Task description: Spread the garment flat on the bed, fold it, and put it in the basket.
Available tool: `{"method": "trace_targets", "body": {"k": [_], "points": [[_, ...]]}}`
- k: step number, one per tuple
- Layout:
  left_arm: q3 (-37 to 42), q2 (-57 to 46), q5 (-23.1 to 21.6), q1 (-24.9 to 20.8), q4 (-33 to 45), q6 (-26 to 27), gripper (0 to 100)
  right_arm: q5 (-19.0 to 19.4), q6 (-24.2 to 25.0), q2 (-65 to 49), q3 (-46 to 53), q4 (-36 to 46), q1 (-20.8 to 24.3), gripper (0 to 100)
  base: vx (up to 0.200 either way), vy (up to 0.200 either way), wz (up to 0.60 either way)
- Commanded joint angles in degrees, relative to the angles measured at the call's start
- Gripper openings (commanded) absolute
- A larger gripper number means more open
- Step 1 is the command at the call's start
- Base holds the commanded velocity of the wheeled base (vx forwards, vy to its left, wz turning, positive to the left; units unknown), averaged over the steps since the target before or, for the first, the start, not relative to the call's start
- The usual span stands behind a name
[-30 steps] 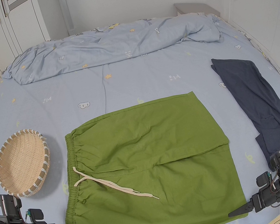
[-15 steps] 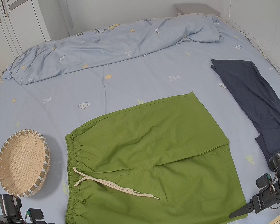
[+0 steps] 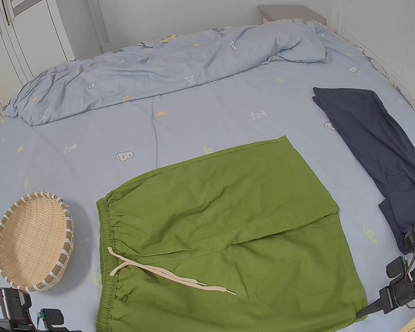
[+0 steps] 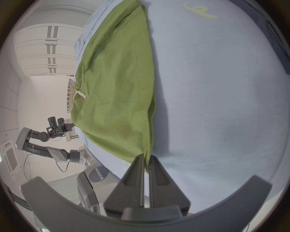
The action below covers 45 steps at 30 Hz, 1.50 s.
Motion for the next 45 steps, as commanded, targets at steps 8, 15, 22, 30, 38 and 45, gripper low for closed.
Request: {"method": "trace_targets", "body": {"k": [8,15,22,30,38,45], "points": [[3.59,-1.08,0.65,0.14,0.06,0.24,0,-0.37,-0.67,-9.31,0.2,5.57,1.5,0,0.0,0.0,0.0],[3.76,-4.15,0.65,4.88,5.68,0.24,0,-0.46,-0.85,-19.95,0.72,18.67,1.76,0,0.0,0.0,0.0],[1.83,-7.58,0.21,3.39,5.77,-0.55,0,-0.64,-0.23,-25.75,-4.81,24.21,1.33,0,0.0,0.0,0.0],[-15.48,-12.59,0.3,-0.66,18.43,-13.03,0,-4.68,-0.06,-27.16,-29.33,42.49,1.5,0,0.0,0.0,0.0],[-41.06,-9.07,0.12,-3.56,38.38,-13.47,0,-8.37,3.46,-19.33,-53.33,45.74,1.94,0,0.0,0.0,0.0],[-56.88,0.95,0.12,-4.17,41.19,-15.75,0,-16.46,3.46,-8.0,-67.83,44.86,5.9,0,0.0,0.0,0.0]]}}
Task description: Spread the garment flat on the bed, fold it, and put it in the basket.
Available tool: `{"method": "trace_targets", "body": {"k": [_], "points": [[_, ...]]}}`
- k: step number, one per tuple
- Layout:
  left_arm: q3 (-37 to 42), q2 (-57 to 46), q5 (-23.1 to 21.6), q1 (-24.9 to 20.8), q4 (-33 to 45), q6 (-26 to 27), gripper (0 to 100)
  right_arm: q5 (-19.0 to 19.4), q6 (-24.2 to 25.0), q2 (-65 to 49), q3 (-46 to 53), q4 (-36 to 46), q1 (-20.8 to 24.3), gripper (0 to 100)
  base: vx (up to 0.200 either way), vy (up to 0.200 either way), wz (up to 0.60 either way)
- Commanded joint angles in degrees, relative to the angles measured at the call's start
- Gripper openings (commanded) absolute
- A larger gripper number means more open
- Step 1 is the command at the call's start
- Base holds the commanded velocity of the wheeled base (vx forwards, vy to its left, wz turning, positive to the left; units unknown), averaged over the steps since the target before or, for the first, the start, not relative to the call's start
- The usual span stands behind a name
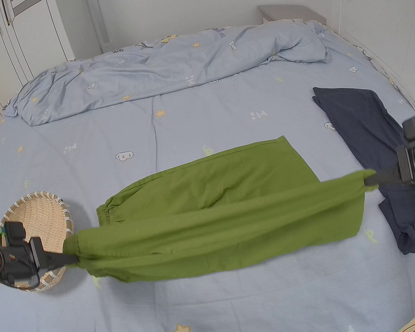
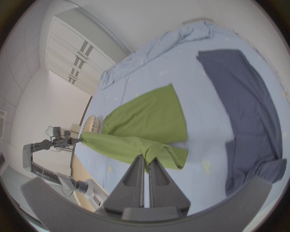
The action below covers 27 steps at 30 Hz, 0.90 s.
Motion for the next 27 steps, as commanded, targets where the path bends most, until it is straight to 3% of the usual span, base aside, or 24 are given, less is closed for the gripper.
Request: {"method": "trace_targets", "body": {"k": [1,8,27], "points": [[-20.04,11.5,-0.07,-2.24,6.85,-3.7,0,-7.77,0.94,14.66,-18.51,0.98,4.42,0,0.0,0.0,0.0],[-28.92,19.94,-0.25,-3.2,6.94,-4.76,0,-10.58,0.94,22.57,-29.5,-3.16,5.65,0,0.0,0.0,0.0],[-29.35,22.84,-0.16,-2.94,6.85,-4.4,0,-10.76,0.23,29.16,-35.21,-6.06,2.75,0,0.0,0.0,0.0]]}}
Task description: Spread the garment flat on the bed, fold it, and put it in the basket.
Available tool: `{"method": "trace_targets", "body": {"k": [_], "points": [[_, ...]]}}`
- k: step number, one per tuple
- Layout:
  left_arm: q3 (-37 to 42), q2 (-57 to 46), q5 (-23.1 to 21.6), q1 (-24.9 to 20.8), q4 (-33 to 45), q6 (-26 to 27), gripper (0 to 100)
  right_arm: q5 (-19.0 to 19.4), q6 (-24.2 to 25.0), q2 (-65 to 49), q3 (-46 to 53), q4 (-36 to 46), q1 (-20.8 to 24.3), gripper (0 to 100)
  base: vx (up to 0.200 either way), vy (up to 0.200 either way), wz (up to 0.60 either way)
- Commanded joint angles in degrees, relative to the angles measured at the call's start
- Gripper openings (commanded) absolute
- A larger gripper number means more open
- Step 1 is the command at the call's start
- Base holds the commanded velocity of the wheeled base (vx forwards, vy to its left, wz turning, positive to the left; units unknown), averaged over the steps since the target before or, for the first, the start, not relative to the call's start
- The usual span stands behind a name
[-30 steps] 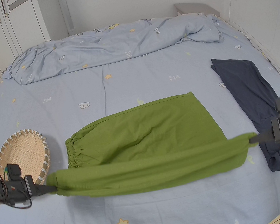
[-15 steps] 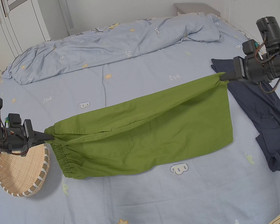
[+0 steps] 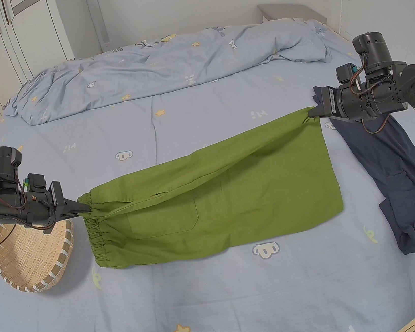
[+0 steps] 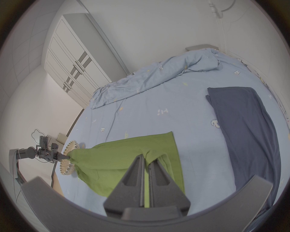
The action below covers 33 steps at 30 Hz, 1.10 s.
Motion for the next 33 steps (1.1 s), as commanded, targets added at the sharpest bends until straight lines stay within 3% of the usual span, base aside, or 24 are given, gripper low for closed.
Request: {"method": "trace_targets", "body": {"k": [1,12,33], "points": [[-0.02,0.81,0.02,0.06,-0.08,0.06,0,0.03,-0.07,1.33,-0.46,-0.06,-1.03,0,0.0,0.0,0.0],[-0.38,2.22,0.11,0.24,-0.43,0.15,0,0.21,-0.34,6.51,-2.3,-4.72,-2.97,0,0.0,0.0,0.0],[-0.55,4.15,0.11,0.5,-0.95,0.23,0,0.21,-0.95,13.19,-7.66,-4.8,-2.44,0,0.0,0.0,0.0]]}}
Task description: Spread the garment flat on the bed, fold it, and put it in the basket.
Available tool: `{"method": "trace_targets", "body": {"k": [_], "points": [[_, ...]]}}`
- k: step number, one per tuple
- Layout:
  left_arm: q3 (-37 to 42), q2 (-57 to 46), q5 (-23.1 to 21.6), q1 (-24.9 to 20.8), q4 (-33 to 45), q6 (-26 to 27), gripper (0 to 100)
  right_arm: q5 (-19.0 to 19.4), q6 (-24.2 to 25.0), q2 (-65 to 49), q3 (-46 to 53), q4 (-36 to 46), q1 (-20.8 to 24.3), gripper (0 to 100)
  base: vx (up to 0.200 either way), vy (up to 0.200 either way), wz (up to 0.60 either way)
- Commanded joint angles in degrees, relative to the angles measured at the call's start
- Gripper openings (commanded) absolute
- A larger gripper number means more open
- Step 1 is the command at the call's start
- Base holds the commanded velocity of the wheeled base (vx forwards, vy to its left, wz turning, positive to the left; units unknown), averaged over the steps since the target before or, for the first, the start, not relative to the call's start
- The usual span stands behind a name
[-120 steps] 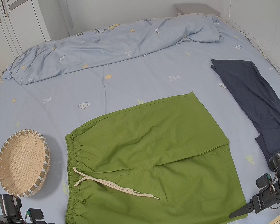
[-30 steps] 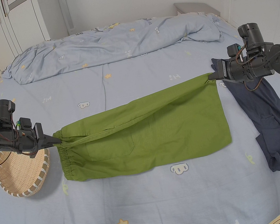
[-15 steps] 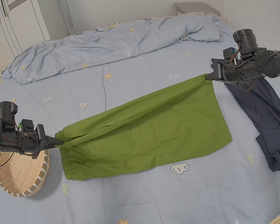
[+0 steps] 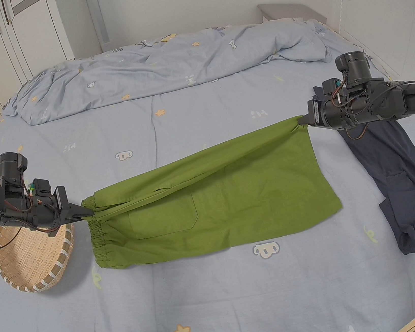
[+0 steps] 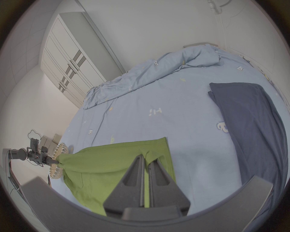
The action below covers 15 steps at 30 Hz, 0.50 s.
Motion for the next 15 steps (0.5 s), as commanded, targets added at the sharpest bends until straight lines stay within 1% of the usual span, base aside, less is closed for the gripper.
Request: {"method": "trace_targets", "body": {"k": [1,15], "points": [[0.0,0.65,0.0,-0.09,-0.3,-0.06,0,-0.03,-0.04,0.91,0.05,0.04,0.05,0,0.0,0.0,0.0],[-0.88,2.06,0.0,-0.26,-0.3,-0.06,0,-0.03,-0.12,1.79,0.23,0.04,0.22,0,0.0,0.0,0.0]]}}
